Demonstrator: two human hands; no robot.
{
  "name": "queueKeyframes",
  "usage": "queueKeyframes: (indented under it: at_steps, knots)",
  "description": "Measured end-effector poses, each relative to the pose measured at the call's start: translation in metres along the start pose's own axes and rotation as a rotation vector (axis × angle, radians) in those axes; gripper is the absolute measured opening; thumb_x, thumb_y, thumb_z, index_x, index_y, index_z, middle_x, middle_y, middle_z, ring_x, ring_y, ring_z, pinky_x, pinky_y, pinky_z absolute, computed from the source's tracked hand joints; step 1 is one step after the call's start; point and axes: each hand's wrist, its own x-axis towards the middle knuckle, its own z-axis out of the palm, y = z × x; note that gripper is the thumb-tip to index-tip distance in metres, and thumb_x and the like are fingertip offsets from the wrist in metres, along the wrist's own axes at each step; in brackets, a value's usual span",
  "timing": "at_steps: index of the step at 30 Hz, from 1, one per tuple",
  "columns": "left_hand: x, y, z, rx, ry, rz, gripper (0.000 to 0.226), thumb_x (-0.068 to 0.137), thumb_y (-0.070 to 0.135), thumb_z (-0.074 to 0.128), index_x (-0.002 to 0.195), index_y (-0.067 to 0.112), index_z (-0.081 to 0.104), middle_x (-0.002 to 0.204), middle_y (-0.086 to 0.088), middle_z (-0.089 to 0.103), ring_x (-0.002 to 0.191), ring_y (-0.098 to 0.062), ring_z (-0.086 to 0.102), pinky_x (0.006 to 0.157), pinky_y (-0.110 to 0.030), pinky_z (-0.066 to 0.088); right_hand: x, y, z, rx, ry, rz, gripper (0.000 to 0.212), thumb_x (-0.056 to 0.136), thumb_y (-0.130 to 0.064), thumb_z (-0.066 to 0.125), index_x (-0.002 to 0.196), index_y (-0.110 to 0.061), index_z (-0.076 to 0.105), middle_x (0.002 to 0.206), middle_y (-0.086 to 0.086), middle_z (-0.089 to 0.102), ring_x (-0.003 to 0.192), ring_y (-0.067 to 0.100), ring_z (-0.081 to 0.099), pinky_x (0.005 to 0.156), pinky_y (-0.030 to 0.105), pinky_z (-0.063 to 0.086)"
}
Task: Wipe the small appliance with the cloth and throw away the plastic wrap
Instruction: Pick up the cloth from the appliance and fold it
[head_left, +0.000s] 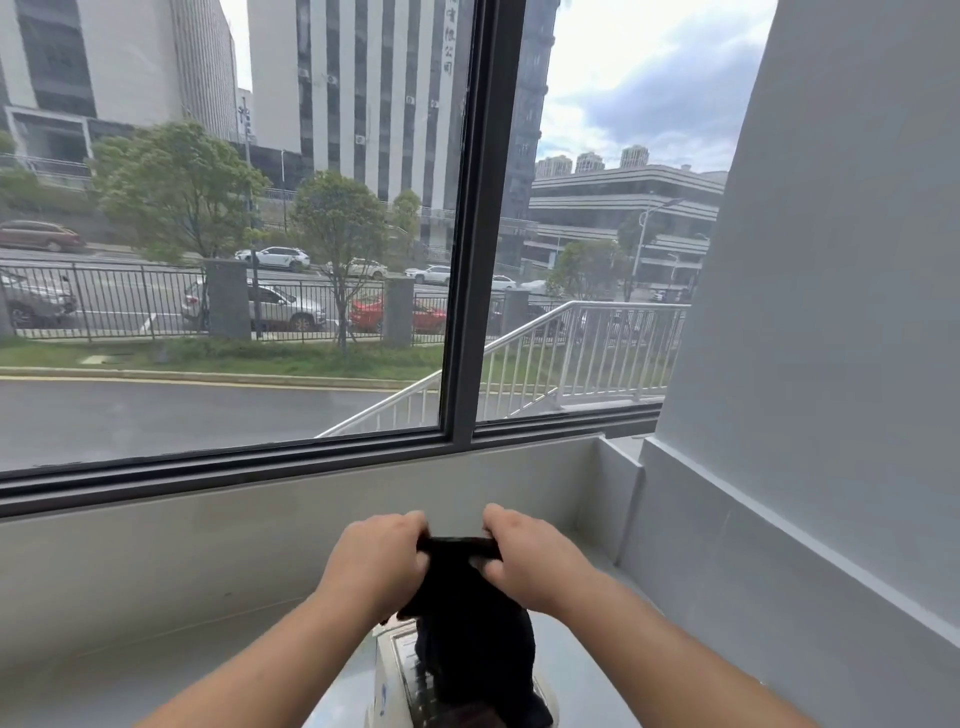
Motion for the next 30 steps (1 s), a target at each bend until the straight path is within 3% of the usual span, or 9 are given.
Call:
queueKeyframes:
  at_steps: [4,11,13,18,20,22,25,27,30]
  knots:
    - [0.009,-0.008,-0.018,0.078,0.016,0.039,0.021,0.092,0.031,0.050,0.109,0.030,0.063,0.110,0.005,0.074,0.104,-0.025,0.067,0.084,-0.037,0.050,-0.002,0.015,-0.007,0.020,-0.008,0.121,0.019,0.085,-0.014,0.049,0.099,-0.027,0.047,0.104,0.001,0.066,0.094,0.030,0.061,0.077,0.040,0.051]
    - [0.011,-0.027,-0.027,0.052,0.024,-0.065,0.015,0.097,0.042,0.049,0.090,0.029,0.055,0.094,0.007,0.068,0.090,-0.022,0.064,0.069,-0.036,0.043,0.004,0.033,-0.006,0.078,0.084,0.236,0.016,0.091,-0.020,0.049,0.101,-0.021,0.062,0.106,-0.002,0.066,0.094,0.025,0.061,0.077,0.037,0.052]
    - [0.012,-0.030,-0.023,0.048,-0.014,-0.122,0.023,0.098,0.042,0.048,0.081,0.025,0.050,0.088,0.004,0.064,0.084,-0.024,0.060,0.067,-0.036,0.043,0.009,0.036,-0.004,0.205,0.131,0.254,0.010,0.093,-0.023,0.052,0.088,-0.017,0.060,0.090,0.000,0.064,0.082,0.023,0.059,0.070,0.037,0.047]
    - [0.014,-0.028,-0.017,-0.255,-0.157,-0.255,0.048,0.091,0.070,0.060,0.084,0.022,0.063,0.084,0.003,0.070,0.078,-0.015,0.065,0.067,-0.035,0.050,0.020,0.044,-0.007,0.656,0.161,0.347,0.039,0.105,-0.044,0.047,0.079,-0.014,0.049,0.073,0.000,0.050,0.067,0.017,0.045,0.064,0.036,0.037]
    - [0.014,-0.025,-0.015,-0.356,-0.198,-0.273,0.051,0.076,0.067,0.078,0.092,0.022,0.064,0.089,0.001,0.072,0.080,-0.015,0.068,0.071,-0.036,0.056,0.024,0.049,-0.007,0.743,0.161,0.358,0.044,0.107,-0.047,0.039,0.086,-0.009,0.051,0.080,0.005,0.052,0.074,0.018,0.047,0.069,0.037,0.040]
    - [0.012,-0.018,-0.015,-0.398,-0.278,-0.303,0.047,0.071,0.046,0.084,0.099,0.021,0.056,0.095,-0.004,0.070,0.080,-0.018,0.068,0.067,-0.035,0.058,0.027,0.057,-0.007,0.760,0.155,0.347,0.048,0.109,-0.046,0.034,0.103,-0.004,0.056,0.096,0.014,0.063,0.085,0.020,0.054,0.079,0.038,0.046]
    - [0.012,-0.011,-0.013,-0.330,-0.276,-0.330,0.029,0.078,0.020,0.067,0.097,0.023,0.046,0.092,-0.006,0.067,0.078,-0.019,0.066,0.063,-0.037,0.055,0.032,0.067,-0.010,0.761,0.128,0.320,0.048,0.110,-0.046,0.031,0.120,-0.007,0.057,0.125,0.013,0.064,0.116,0.029,0.061,0.099,0.039,0.047]
    - [0.015,-0.008,-0.014,-0.306,-0.214,-0.360,0.024,0.083,0.017,0.063,0.097,0.027,0.046,0.089,-0.001,0.066,0.080,-0.016,0.065,0.062,-0.033,0.051,0.037,0.074,-0.011,0.777,0.093,0.319,0.052,0.111,-0.046,0.030,0.141,-0.008,0.049,0.146,0.007,0.055,0.137,0.027,0.048,0.104,0.033,0.037]
    - [0.017,-0.005,-0.016,-0.340,-0.123,-0.468,0.022,0.091,0.021,0.062,0.103,0.032,0.048,0.089,0.000,0.068,0.079,-0.017,0.066,0.063,-0.031,0.049,0.046,0.082,-0.011,0.762,0.051,0.306,0.053,0.111,-0.046,0.027,0.151,-0.014,0.043,0.152,0.004,0.050,0.138,0.026,0.045,0.101,0.030,0.031]
